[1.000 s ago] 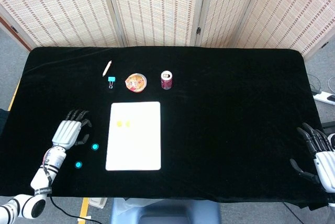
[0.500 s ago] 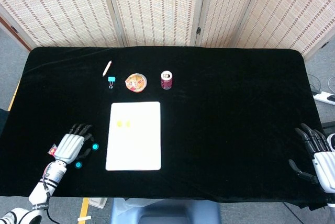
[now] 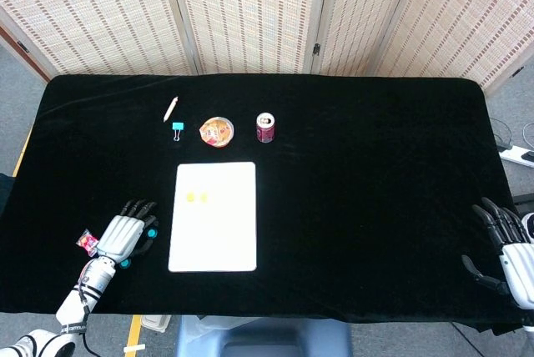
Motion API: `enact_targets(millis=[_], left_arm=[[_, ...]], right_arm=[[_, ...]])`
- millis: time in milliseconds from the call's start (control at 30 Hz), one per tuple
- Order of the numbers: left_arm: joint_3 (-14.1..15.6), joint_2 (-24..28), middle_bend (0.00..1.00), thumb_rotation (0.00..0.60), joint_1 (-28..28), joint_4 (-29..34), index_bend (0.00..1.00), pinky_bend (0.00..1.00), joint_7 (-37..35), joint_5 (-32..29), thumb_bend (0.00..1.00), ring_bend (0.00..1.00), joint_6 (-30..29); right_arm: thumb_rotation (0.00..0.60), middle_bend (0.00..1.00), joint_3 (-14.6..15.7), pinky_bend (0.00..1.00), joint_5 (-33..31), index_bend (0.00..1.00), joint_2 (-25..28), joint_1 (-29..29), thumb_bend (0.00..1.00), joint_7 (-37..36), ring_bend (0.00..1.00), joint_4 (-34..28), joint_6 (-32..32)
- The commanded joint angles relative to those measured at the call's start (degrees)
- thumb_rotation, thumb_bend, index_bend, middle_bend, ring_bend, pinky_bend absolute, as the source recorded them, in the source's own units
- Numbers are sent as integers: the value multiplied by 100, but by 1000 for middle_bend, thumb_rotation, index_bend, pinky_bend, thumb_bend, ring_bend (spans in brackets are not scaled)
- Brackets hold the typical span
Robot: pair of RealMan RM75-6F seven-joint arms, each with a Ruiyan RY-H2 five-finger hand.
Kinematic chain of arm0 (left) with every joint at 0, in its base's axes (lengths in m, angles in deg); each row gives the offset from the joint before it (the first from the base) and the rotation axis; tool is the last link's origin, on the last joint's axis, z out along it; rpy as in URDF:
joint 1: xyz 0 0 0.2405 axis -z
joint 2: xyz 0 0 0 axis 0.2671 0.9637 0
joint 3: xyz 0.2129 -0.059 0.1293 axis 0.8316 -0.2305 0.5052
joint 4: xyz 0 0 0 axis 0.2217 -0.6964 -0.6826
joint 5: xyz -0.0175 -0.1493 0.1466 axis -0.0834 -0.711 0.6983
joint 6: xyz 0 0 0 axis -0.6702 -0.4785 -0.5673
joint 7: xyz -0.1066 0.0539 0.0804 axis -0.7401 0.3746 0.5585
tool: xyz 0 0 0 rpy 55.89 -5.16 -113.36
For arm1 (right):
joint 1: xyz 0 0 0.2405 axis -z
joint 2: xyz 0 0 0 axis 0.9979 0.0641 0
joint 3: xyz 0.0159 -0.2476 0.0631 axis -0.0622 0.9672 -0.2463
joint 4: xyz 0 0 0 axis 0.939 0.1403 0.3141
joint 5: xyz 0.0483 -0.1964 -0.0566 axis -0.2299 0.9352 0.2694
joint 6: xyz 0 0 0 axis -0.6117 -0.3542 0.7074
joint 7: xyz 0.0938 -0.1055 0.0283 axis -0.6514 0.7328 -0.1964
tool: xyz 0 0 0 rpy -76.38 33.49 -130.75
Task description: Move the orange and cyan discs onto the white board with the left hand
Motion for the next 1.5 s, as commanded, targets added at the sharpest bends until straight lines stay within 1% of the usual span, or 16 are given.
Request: enact_targets(millis=[33,500,700,867,1033,1233,1333,1500], left_arm=[[5,2,137,600,-23,10,395,0,9,2,443,0,-8],[-73,-63,137,600,-28,-75,412,0,36,-34,444,0,80],[-86,-95,137,600,-45,-136,491,0,-35,-1,449,0,53],[-120,-68,137,600,-24,-116,503,0,-70,17,451,0,61],[-240,100,137,600,94,128,502,0,-87,63,452,0,66],[-453,278,137,600,393,633,502,0,29,168,451,0,151],[-551,260,137,600,572,812,502,0,159,169,451,0,281],[-668,60,137,600,841,888,501,0,488,34,451,0,568]], right_arm=[[600,0,2,0,1,0,-1,-1,387,-2,0,1,3],[600,0,9,0,-2,0,-7,13,387,-29,0,26,-17],[600,0,11,0,-3,0,-19,18,387,-46,0,37,-21],[600,0,4,0,11,0,-14,16,388,-42,0,36,-40],[600,0,0,0,5,0,-11,20,387,-36,0,33,-49],[600,0,-1,0,4,0,-19,21,387,-46,0,46,-51],[600,0,-4,0,-10,0,-23,28,388,-65,0,62,-55],[600,0,-3,0,-41,0,-33,44,387,-119,0,109,-54]])
